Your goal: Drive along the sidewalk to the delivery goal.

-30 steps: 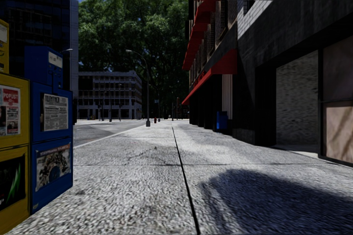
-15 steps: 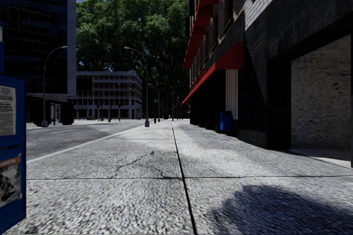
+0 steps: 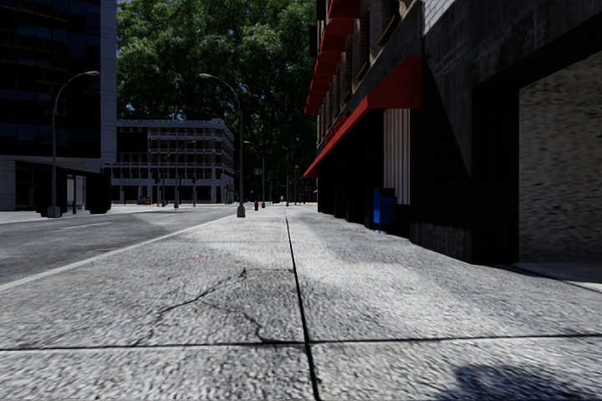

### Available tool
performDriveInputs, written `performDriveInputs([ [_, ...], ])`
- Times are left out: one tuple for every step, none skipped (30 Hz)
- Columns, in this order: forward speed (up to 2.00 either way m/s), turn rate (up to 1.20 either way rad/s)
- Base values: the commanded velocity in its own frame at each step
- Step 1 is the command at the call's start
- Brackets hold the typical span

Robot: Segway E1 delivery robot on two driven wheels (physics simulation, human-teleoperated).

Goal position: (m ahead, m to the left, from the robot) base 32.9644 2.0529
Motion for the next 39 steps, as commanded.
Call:
performDriveInputs([
  [1.36, 0.0],
  [1.36, 0.0],
  [1.36, 0.0],
  [1.39, 0.0],
  [1.39, 0.0],
  [1.49, 0.0],
  [1.64, 0.0],
  [1.74, 0.0],
  [1.89, 0.0],
  [1.96, 0.0],
  [1.96, 0.0],
  [2.0, 0.0],
  [2.0, 0.0],
  [2.0, 0.0],
  [2.0, 0.0],
  [2.0, 0.0],
  [2.0, 0.0],
  [2.0, 0.0],
  [2.0, 0.0],
  [2.0, 0.0],
  [2.0, 0.0],
  [2.0, 0.0],
  [2.0, 0.0],
  [2.0, 0.0],
  [2.0, 0.0],
  [2.0, 0.0],
  [2.0, 0.0],
  [2.0, 0.0],
  [2.0, 0.0],
  [2.0, 0.0],
  [2.0, 0.0],
  [2.0, 0.0],
  [2.0, 0.0],
  [2.0, 0.0],
  [2.0, 0.0],
  [2.0, 0.0],
  [2.0, 0.0],
  [2.0, 0.0],
  [2.0, 0.0],
])
